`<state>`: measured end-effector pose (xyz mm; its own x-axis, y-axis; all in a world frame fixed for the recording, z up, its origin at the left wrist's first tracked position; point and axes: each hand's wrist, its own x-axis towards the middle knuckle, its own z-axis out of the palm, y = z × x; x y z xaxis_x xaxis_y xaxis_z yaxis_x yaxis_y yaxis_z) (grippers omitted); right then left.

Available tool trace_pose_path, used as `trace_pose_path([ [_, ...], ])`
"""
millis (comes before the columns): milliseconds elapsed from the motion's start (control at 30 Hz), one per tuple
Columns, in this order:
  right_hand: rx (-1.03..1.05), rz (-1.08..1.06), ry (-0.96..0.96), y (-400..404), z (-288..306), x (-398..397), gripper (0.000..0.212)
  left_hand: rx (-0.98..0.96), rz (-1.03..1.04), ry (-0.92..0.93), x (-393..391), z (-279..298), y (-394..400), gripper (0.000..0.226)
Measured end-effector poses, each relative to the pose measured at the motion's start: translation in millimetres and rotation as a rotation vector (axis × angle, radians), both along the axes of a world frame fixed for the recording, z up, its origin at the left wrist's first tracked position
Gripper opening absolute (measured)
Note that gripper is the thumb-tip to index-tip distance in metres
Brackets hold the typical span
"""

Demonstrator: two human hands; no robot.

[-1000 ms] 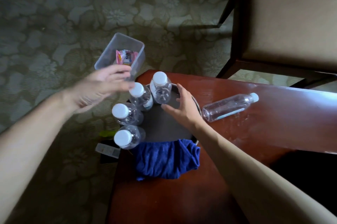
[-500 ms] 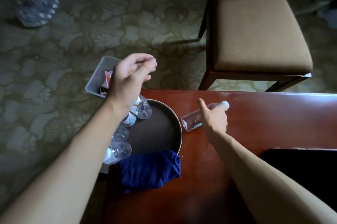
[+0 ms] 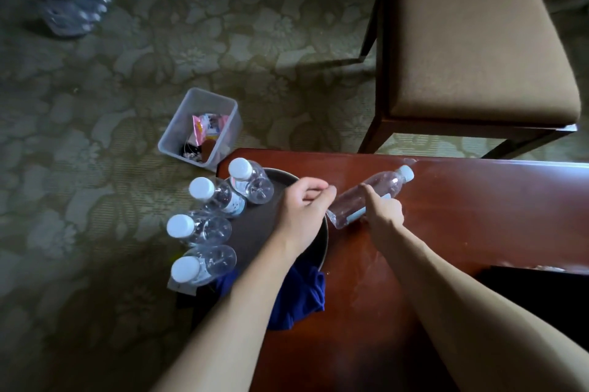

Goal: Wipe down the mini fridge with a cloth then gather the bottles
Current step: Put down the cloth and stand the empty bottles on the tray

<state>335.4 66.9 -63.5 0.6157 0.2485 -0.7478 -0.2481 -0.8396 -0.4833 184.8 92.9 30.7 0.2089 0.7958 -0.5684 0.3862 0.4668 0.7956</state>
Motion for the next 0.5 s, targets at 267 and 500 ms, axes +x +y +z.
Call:
trace_pose_path([
  [267, 0.554, 0.269, -0.091, -2, 33, -52, 0.041, -0.023, 0.08, 0.257, -38, -15, -27, 0.029],
  [500, 0.668, 0.532, -0.128, -9, 16, -87, 0.043, -0.046, 0.132, 0.183, -53, -29, -39, 0.044],
])
